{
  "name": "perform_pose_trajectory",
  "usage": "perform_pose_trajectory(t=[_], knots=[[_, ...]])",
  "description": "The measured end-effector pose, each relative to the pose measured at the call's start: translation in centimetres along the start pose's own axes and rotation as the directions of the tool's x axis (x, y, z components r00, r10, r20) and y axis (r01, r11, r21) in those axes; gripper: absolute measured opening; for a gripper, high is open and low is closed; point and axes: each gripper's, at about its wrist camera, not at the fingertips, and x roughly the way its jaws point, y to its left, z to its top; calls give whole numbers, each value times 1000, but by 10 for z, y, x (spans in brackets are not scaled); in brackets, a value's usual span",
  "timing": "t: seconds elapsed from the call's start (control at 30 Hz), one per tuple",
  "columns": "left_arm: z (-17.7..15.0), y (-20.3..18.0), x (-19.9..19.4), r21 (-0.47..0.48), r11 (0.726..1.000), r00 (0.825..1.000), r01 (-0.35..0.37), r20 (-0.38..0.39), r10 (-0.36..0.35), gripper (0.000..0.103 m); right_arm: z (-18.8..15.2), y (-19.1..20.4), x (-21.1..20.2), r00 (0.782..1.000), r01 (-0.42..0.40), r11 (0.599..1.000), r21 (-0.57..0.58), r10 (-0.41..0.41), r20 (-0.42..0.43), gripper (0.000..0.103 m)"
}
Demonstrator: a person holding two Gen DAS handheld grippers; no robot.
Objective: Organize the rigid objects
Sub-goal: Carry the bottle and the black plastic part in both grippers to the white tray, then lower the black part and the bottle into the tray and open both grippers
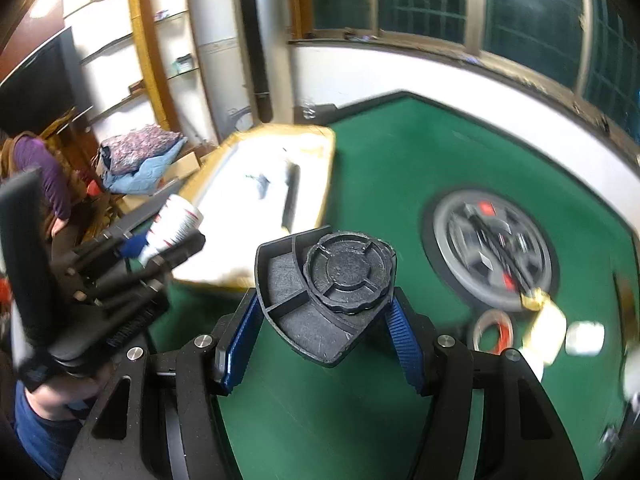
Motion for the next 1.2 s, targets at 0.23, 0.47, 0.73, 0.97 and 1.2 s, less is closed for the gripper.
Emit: perform_pose_trajectory(t=[0.23,0.47,0.73,0.97,1.2], knots=[[3,23,23,-72,997,997,2,-71,-7,33,66,31,46,996,-70,997,-38,68,-53,57],[15,45,37,-113,994,993,-3,-121,-10,33,110,56,122,983,-100,993,-54,91,-161,57],[24,68,58,-163,987,981,3,-190,-34,33,136,67,195,970,-114,993,-35,104,-221,57],[28,67,67,-159,987,978,-6,-205,-27,33,139,75,229,962,-102,993,-55,84,-260,57],[32,66,72,-179,984,977,-17,-213,-22,33,148,80,235,963,-127,989,-73,105,-246,58]])
